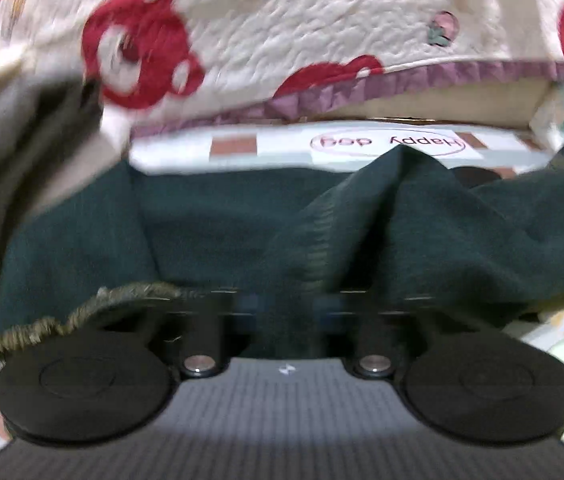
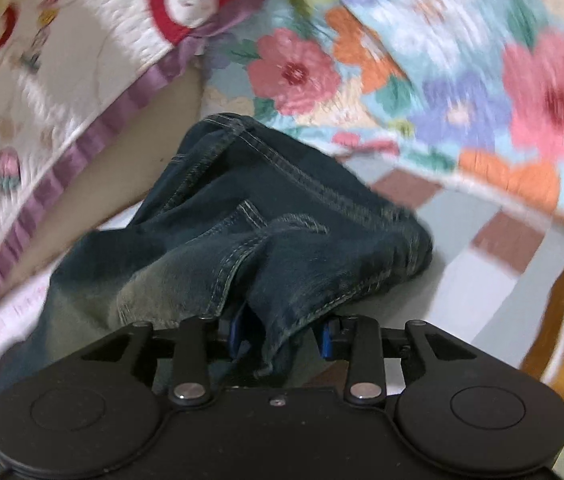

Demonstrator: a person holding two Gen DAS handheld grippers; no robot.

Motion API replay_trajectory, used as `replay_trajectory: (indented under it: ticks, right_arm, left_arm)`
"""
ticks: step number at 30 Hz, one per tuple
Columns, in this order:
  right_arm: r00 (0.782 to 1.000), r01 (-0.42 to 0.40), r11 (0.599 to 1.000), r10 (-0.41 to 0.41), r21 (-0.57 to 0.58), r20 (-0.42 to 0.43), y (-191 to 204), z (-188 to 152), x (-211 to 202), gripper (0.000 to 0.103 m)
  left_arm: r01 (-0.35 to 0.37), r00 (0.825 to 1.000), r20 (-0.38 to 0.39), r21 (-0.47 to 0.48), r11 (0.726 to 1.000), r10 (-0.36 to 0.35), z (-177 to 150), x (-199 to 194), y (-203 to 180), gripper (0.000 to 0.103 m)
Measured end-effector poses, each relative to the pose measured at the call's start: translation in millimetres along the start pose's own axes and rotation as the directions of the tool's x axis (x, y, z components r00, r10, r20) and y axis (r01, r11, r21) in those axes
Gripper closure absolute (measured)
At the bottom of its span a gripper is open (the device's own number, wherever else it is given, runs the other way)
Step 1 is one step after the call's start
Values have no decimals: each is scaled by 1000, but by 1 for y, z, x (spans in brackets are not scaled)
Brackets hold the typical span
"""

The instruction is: Fold clothes

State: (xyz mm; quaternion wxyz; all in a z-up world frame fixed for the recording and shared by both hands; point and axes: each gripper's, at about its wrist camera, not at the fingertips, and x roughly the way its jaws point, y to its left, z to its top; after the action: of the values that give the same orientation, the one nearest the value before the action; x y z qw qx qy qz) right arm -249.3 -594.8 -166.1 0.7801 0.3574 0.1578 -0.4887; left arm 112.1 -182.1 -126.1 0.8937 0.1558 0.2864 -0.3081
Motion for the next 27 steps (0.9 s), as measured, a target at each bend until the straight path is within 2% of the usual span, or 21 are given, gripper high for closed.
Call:
replay_trajectory:
  ticks: [2,4,6,8,10,13,15,16,18,21,22,25,27]
  right_arm:
    - [1000,-28,999,28,22,0,-4,0,4,92]
    - [998,-57,998,57,-8,11,0,5,1,93]
    - [993,-106,987,112,-120,43,15,22,-16,93]
    - [975,-204,968,215,-143,61,23,48,-41,94]
    - [949,-282,942,302,-181,94,27,74,-72,94]
    - [919,-331,909,371,-254,130,23,93,-114,94]
    - [931,-334,901,361,-278,52,10,92,-110,85]
    - [946,-307,903,323,-299,3,3,85,-100,73]
    - [976,-219,913,200,-344,-90,-11,65,-71,71]
    - [978,-146,950,95,-276,-187,-33,31,-37,76]
    - [977,-135,958,85,-254,-198,-38,24,-32,80]
    - [978,-141,967,103,-211,-183,-47,16,-31,82]
    - [976,-155,963,114,-220,-188,-48,21,-33,81]
  left_arm:
    - [-59,998,18,42,997,58,4,-9,-7,93]
    - [-80,996,27,20,997,79,16,-26,-1,94]
    - [-87,995,37,-32,996,89,31,-49,10,95]
    - [-110,992,56,-84,990,115,48,-78,24,96]
    - [-89,992,75,-139,986,100,61,-109,42,96]
    - [-77,991,88,-206,975,97,68,-147,66,96]
    - [-94,993,46,-206,974,105,64,-146,73,94]
    - [-102,995,2,-199,975,104,58,-133,74,93]
    - [-109,991,-95,-194,975,92,44,-101,73,87]
    - [-134,974,-201,-154,979,102,19,-55,62,86]
    - [-165,969,-205,-110,980,140,15,-46,55,86]
    - [-234,958,-166,19,972,234,9,-32,36,83]
    - [-244,960,-138,24,970,244,10,-33,32,83]
